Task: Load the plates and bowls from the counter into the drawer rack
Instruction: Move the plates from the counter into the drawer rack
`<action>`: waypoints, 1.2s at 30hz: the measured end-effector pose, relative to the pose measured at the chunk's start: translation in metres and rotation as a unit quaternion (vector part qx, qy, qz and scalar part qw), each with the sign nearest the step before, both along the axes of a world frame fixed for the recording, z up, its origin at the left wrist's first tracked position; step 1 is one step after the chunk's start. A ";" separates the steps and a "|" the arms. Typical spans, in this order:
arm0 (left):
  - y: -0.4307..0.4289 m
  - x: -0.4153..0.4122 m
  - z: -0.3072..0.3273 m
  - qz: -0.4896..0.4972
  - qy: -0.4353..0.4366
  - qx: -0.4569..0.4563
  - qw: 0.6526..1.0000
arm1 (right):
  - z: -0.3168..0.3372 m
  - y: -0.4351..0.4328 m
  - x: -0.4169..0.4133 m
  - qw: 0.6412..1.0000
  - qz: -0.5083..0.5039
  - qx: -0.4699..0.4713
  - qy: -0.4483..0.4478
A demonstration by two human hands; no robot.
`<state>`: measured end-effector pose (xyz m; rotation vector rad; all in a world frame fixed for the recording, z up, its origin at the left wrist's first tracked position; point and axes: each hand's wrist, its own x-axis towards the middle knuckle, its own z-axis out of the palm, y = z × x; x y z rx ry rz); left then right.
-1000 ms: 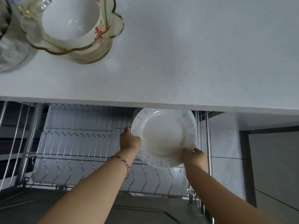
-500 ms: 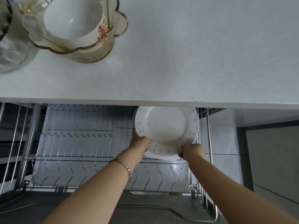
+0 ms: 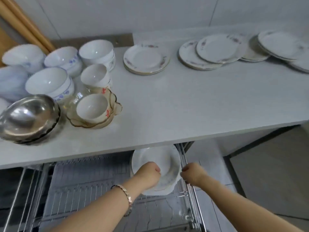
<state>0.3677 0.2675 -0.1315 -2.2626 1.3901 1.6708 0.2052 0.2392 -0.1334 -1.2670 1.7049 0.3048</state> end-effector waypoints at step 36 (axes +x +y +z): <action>-0.427 -0.204 0.170 0.178 -0.045 -0.191 0.964 | 0.166 -0.400 -0.265 0.986 -0.015 -0.165 -0.027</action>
